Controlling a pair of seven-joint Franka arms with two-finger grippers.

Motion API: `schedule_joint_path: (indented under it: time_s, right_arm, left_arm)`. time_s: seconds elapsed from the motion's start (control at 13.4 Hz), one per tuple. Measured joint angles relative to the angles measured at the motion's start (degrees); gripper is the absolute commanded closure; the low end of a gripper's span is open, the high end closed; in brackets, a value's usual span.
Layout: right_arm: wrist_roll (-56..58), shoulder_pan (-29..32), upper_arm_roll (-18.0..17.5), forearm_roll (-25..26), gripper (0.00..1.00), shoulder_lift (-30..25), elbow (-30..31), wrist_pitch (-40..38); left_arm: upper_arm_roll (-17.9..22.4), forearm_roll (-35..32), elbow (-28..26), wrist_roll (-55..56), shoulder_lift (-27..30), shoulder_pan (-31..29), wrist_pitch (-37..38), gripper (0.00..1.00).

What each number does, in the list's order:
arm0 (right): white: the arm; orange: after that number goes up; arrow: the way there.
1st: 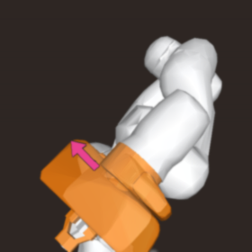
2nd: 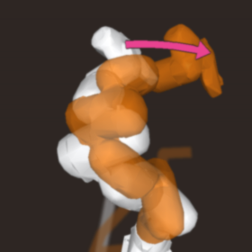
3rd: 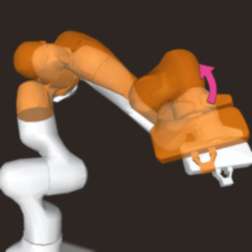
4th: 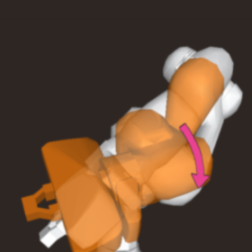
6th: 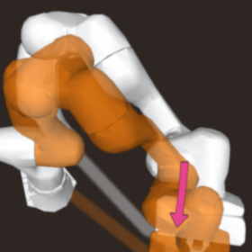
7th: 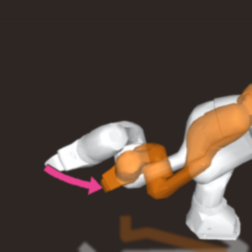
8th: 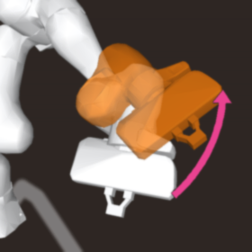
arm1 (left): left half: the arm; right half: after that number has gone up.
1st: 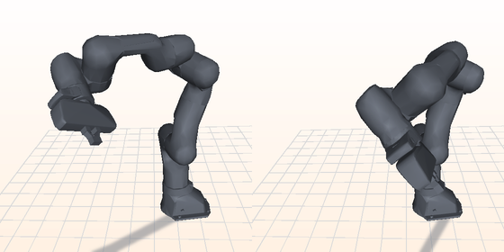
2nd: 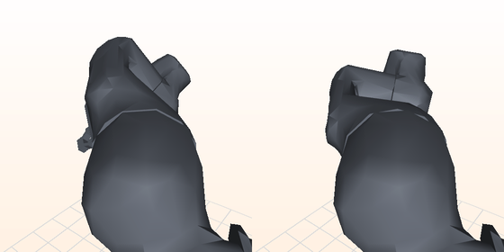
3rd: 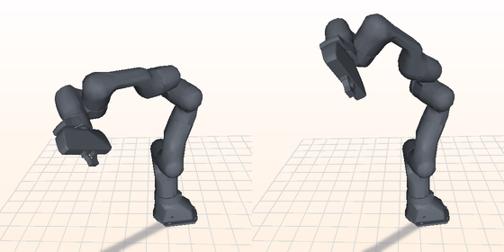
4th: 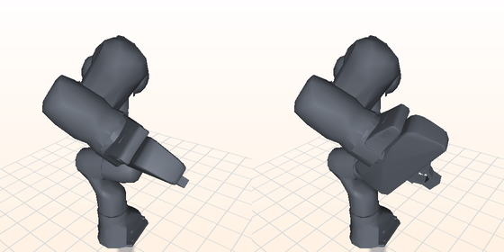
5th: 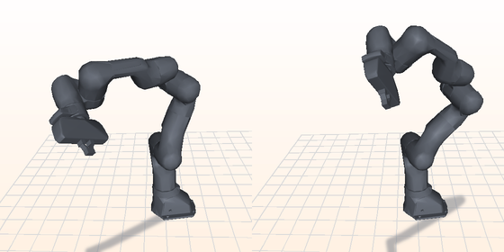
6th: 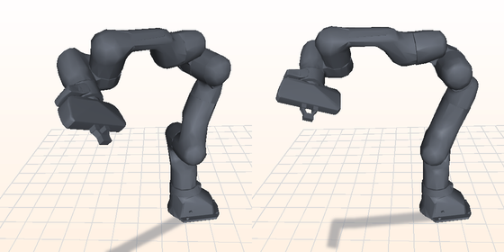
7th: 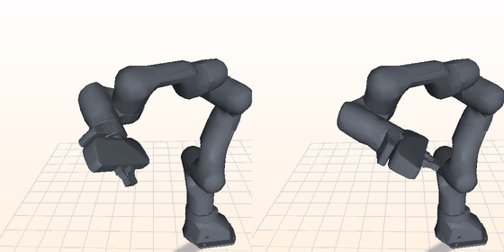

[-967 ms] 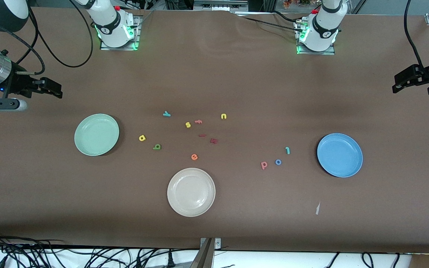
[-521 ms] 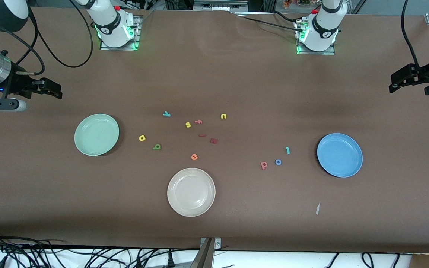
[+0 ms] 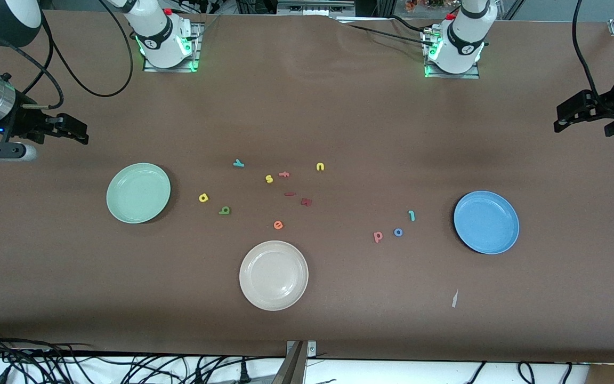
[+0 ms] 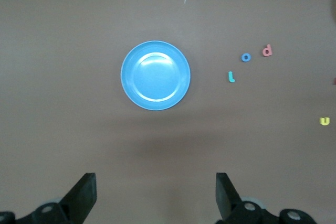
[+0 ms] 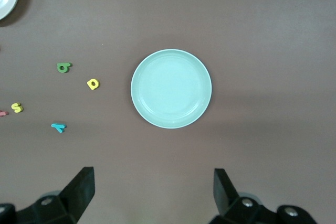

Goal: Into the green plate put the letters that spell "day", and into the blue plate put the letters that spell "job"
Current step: 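Reach the right gripper toward the yellow a while the left gripper reaches the teal l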

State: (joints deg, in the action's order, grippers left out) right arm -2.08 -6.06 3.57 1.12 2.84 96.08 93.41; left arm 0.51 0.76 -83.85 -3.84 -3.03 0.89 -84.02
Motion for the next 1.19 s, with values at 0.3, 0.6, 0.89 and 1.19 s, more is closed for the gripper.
schedule_joint_path:
  time_s: [0.3, 0.6, 0.89, 1.19]
  right_arm:
    - [0.0, -0.1, -0.1, 0.0, 0.00, 2.8, 0.0, 1.0]
    - [0.1, -0.8, -0.4, 0.0, 0.00, 7.5, -0.2, 1.9]
    - [0.1, -2.3, -0.5, 0.0, 0.00, 11.9, -1.6, 2.0]
    - [-0.6, -4.6, -0.6, -0.4, 0.00, 13.1, -1.6, 1.2]
  left_arm:
    - [0.0, 0.4, 0.0, 0.0, -0.1, -0.2, 0.0, 0.00]
    - [0.0, 0.4, -0.8, 0.0, -3.1, -0.9, -0.1, 0.00]
    - [-0.3, 0.4, -1.0, -0.1, -7.3, -0.7, -0.9, 0.00]
    - [-0.4, 0.5, -1.3, -0.1, -11.5, -0.3, -1.2, 0.01]
